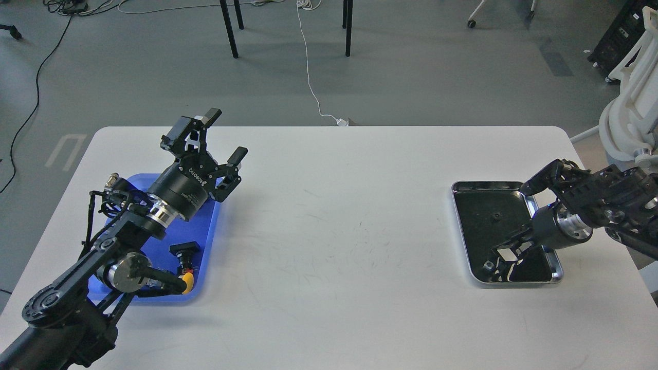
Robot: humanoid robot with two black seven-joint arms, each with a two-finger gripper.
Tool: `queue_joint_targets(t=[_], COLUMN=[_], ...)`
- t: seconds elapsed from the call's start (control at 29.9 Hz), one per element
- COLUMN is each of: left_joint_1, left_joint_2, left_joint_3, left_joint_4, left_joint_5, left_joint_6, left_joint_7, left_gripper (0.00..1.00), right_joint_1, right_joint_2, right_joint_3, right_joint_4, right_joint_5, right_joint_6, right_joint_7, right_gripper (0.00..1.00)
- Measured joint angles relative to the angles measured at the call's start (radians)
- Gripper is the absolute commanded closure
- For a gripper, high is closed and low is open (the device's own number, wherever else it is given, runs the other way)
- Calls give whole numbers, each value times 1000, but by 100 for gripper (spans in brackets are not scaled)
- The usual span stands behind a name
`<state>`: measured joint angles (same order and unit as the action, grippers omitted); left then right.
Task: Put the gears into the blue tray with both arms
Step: 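Lower the right gripper into the metal tray and grasp the small black part, then lift the black part and carry it toward the table center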
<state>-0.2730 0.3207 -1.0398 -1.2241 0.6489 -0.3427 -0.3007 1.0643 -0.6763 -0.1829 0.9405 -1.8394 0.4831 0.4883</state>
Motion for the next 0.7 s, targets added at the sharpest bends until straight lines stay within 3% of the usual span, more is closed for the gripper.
queue_joint_targets(t=[0.27,0.7], left_joint_1=[1,0], left_joint_2=[0,2], left_joint_3=[1,1], left_joint_4=[0,1], left_joint_5=[0,1], left_joint_6=[-4,-7], left_joint_7=[0,0], left_gripper=[2,2], right_joint_1=[-1,6], right_joint_2=[18,12], right_joint_3=[0,-2], right_joint_4=[-12,-9], right_joint_5=[4,3], right_joint_6=[0,4], right_joint_7=[1,0], right_gripper=[71,75])
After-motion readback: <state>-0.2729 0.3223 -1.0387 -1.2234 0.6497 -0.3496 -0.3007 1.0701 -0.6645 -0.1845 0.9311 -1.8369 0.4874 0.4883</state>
